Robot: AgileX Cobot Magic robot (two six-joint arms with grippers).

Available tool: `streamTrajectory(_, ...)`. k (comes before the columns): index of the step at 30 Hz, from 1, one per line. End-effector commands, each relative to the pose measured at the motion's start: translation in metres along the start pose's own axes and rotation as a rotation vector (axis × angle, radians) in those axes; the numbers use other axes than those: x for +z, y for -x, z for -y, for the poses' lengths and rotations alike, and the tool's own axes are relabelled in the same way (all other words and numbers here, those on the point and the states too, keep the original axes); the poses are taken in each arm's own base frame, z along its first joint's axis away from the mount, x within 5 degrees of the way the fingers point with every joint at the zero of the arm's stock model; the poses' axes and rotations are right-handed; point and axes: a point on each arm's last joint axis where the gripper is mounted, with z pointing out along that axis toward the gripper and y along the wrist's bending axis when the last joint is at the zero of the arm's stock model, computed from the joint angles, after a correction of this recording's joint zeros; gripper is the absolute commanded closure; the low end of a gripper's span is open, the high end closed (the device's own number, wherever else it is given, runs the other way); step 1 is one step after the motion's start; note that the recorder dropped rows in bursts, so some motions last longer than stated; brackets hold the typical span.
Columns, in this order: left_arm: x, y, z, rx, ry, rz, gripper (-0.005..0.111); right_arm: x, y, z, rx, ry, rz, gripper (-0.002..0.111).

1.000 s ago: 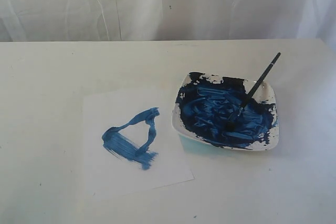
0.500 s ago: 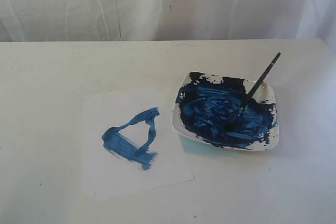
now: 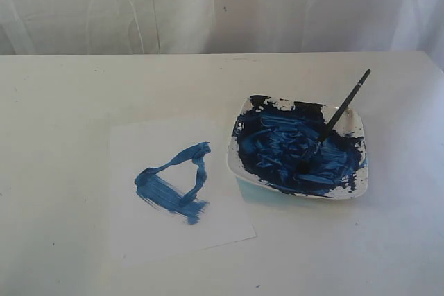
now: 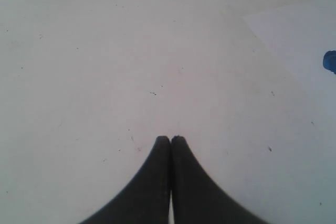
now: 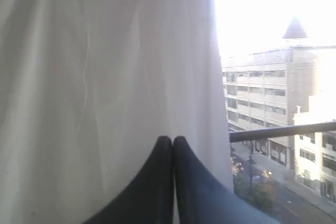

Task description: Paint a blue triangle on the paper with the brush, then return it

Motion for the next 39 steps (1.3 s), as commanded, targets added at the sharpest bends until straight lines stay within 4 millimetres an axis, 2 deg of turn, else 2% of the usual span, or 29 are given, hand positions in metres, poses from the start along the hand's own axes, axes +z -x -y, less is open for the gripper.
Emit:
streamTrajectory(1,0.000,-0.001,0.000,-0.009,-0.002,-0.004,0.107,-0.003,-0.054,0.000,0.098,-0.101,-0.085,0.108)
streamTrajectory(3,0.000,-0.001,0.000,-0.009,-0.002,-0.004,0.107,0.001,-0.080,0.000,0.150,-0.114,-0.147,0.108)
streamTrajectory(5,0.000,-0.001,0.000,-0.009,-0.002,-0.004,0.107,0.003,-0.095,0.000,0.253,-0.128,-0.186,0.108)
streamTrajectory(10,0.000,-0.001,0.000,-0.009,-0.002,-0.004,0.107,0.005,-0.099,-0.004,0.366,-0.092,-0.170,0.108)
streamTrajectory(12,0.000,-0.001,0.000,-0.009,-0.002,-0.004,0.107,0.003,-0.102,-0.004,0.350,-0.078,-0.155,0.108)
streamTrajectory(15,0.000,-0.001,0.000,-0.009,-0.002,-0.004,0.107,0.002,-0.117,-0.005,0.245,-0.055,-0.164,0.108)
streamTrajectory(19,0.000,-0.001,0.000,-0.009,-0.002,-0.004,0.107,0.002,-0.149,-0.009,0.116,-0.007,-0.229,0.108)
streamTrajectory(22,0.000,-0.001,0.000,-0.009,-0.002,-0.004,0.107,0.001,-0.164,-0.010,0.043,0.028,-0.212,0.108)
streamTrajectory(29,0.000,-0.001,0.000,-0.009,-0.002,-0.004,0.107,-0.003,-0.194,-0.010,0.016,0.031,-0.268,0.108)
streamTrajectory(34,0.000,-0.001,0.000,-0.009,-0.002,-0.004,0.107,-0.004,-0.205,-0.009,-0.022,0.033,-0.299,0.108)
streamTrajectory(39,0.000,-0.001,0.000,-0.009,-0.002,-0.004,0.107,-0.005,-0.209,-0.009,-0.049,0.036,-0.317,0.108)
